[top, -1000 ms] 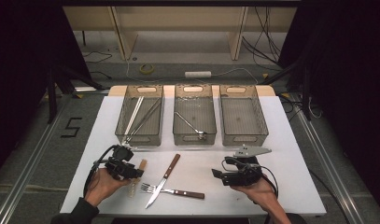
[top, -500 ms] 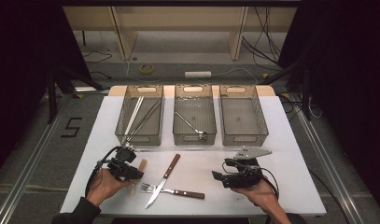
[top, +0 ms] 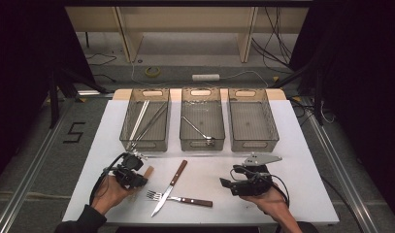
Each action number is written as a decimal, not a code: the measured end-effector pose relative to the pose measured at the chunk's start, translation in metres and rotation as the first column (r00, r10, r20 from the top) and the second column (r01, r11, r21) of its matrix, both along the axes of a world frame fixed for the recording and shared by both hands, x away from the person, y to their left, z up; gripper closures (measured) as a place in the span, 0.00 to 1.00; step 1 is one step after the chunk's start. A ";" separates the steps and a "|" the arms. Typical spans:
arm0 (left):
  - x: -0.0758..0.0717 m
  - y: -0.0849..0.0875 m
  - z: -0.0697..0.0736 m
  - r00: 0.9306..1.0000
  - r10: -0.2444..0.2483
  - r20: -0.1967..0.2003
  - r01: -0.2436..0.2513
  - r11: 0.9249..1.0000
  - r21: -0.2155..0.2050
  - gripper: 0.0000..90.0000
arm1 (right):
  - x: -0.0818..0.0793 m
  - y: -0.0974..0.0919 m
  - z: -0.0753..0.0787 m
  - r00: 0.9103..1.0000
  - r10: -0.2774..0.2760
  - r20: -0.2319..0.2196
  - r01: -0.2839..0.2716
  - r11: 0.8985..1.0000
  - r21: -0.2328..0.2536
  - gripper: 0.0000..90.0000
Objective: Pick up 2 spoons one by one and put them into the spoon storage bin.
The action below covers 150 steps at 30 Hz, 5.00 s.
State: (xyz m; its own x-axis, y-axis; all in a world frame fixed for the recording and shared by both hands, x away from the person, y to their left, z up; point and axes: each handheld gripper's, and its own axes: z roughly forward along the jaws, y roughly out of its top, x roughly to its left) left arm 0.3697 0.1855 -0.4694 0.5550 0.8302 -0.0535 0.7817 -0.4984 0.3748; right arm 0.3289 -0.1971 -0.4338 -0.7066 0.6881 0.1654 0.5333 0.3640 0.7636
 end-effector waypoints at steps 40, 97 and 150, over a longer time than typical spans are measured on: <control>-0.002 0.009 0.059 0.984 -0.034 0.174 0.077 0.965 -0.249 0.87 | -0.001 -0.001 -0.001 1.000 0.010 -0.007 -0.010 1.000 0.014 0.34; 0.133 -0.095 0.111 0.945 0.009 0.327 0.121 0.918 -0.377 0.86 | -0.001 -0.005 0.001 1.000 0.004 0.018 -0.004 0.999 0.038 0.33; 0.124 -0.099 0.099 0.966 0.025 0.256 0.084 0.910 -0.406 0.41 | -0.001 -0.004 -0.001 1.000 0.013 0.016 -0.013 0.999 0.042 0.33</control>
